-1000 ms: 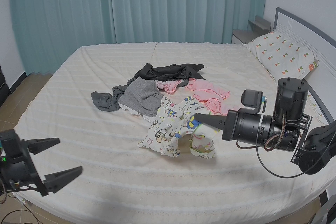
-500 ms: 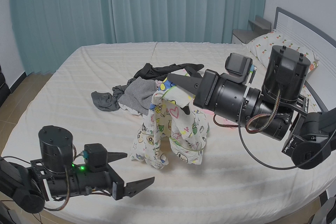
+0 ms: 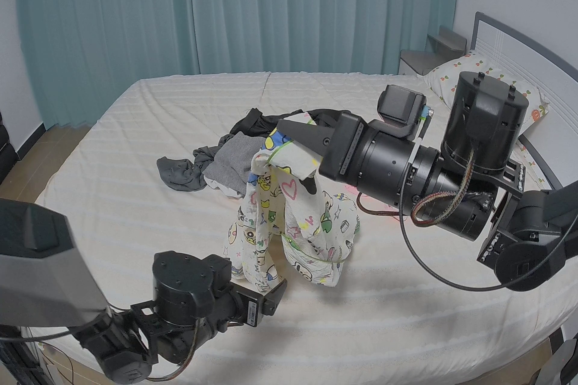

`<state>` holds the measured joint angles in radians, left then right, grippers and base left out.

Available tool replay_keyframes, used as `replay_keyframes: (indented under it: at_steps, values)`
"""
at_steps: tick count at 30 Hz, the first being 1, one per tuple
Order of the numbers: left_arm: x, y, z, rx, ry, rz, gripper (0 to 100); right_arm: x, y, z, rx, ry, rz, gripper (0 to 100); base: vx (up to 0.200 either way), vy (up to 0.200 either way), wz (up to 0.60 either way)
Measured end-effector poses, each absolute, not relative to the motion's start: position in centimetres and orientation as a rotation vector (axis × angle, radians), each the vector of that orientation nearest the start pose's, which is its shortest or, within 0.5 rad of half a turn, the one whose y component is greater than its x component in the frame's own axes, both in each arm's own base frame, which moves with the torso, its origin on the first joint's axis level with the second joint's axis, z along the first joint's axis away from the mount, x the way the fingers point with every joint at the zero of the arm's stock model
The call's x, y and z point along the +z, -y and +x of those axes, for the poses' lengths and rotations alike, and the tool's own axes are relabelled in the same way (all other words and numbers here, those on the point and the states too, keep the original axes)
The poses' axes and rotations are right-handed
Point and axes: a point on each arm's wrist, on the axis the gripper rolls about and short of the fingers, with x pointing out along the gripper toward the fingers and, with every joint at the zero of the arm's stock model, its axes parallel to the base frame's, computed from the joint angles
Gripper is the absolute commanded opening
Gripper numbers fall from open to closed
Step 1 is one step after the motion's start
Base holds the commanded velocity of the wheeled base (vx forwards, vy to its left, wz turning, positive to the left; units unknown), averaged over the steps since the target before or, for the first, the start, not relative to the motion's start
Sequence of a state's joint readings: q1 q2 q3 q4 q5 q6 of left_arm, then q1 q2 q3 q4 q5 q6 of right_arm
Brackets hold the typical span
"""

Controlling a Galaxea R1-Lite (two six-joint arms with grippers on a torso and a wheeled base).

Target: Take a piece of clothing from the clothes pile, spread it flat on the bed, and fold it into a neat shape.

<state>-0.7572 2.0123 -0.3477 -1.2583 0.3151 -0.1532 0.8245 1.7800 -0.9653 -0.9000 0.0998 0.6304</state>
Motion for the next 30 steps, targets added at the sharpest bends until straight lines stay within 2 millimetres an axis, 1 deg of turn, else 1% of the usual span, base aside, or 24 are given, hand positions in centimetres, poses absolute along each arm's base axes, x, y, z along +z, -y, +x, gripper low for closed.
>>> replay_keyframes:
  at_steps: [6, 10, 15, 17, 20, 27, 30]
  values:
    - [3.8, 20.3, 22.5, -0.372, -0.351, 0.048, 100, 22.8, -25.0, 22.8, 0.921, -0.209, 0.617, 0, 0.0, 0.0, 0.0]
    - [2.4, 21.1, 23.7, -0.34, -0.35, 0.048, 100, 22.8, -24.9, 22.7, 0.921, -0.208, 0.619, 0, 0.0, 0.0, 0.0]
    - [0.9, 22.1, 25.1, -0.315, -0.342, -0.036, 100, 22.8, -24.7, 22.8, 0.907, -0.202, 0.624, 0, 0.0, 0.0, 0.0]
    - [0.3, 22.3, 25.4, -0.31, -0.35, -0.048, 100, 22.9, -24.7, 22.8, 0.899, -0.198, 0.625, 0, 0.0, 0.0, 0.0]
    - [-1.2, 22.5, 25.7, -0.305, -0.361, -0.053, 100, 23.0, -24.6, 22.9, 0.889, -0.189, 0.63, 0, 0.0, 0.0, 0.0]
    - [-3.8, 23.1, 26.5, -0.309, -0.322, -0.083, 100, 23.3, -24.2, 23.0, 0.881, -0.18, 0.635, 0, 0.0, 0.0, 0.0]
    - [-5.1, 23.1, 26.7, -0.3, -0.343, -0.07, 100, 23.3, -24.0, 23.2, 0.871, -0.177, 0.636, 0, 0.0, 0.0, 0.0]
